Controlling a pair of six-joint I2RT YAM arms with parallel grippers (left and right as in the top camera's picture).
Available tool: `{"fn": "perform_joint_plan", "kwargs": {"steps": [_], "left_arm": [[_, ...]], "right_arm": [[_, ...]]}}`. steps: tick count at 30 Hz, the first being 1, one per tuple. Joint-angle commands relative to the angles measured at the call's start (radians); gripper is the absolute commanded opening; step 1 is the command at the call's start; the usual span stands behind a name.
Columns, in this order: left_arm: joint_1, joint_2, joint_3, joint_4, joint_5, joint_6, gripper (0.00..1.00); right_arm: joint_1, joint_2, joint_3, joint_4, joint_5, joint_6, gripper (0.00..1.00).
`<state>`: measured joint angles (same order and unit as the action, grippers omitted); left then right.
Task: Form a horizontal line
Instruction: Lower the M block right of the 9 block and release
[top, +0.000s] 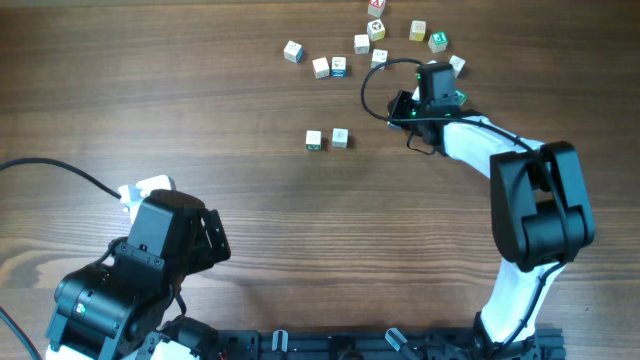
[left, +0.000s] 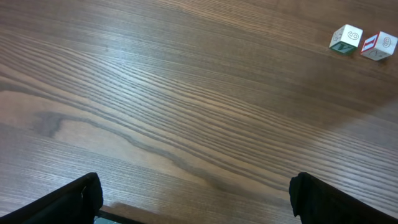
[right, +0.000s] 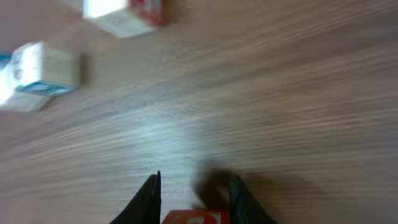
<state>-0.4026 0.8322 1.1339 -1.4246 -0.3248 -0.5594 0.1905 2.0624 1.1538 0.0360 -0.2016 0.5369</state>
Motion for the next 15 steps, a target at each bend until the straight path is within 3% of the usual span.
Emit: {"fn": "perform_joint_plan", "kwargs": {"steps": [1, 4, 7, 8, 9, 15], "left_arm": [[0.008, -0.002, -0.005, 0.001, -0.017, -0.01, 1.0], [0.008, -0.002, -0.004, 0.001, -0.017, -0.011, 1.0], [0.008, -0.002, -0.005, 0.001, -0.017, -0.011, 1.0], [0.008, -0.002, -0.005, 0.002, -0.017, -0.01, 1.0], [0.008, -0.002, -0.004, 0.002, -0.017, -0.011, 1.0], [0.008, -0.002, -0.005, 0.001, -0.017, -0.01, 1.0]], "right_arm": [[-0.011, 0.107, -0.053, 0.089, -0.385, 0.01, 0.06], [-0.014, 0.107, -0.053, 0.182, -0.522, 0.054, 0.07], [-0.013, 0.107, -0.053, 0.207, -0.513, 0.084, 0.13], [-0.013, 0.107, -0.053, 0.201, -0.483, 0.085, 0.19], [-0.014, 0.107, -0.053, 0.177, -0.43, 0.084, 0.33], [-0.016, 0.107, -0.053, 0.0, -0.172, 0.066, 0.56]]}}
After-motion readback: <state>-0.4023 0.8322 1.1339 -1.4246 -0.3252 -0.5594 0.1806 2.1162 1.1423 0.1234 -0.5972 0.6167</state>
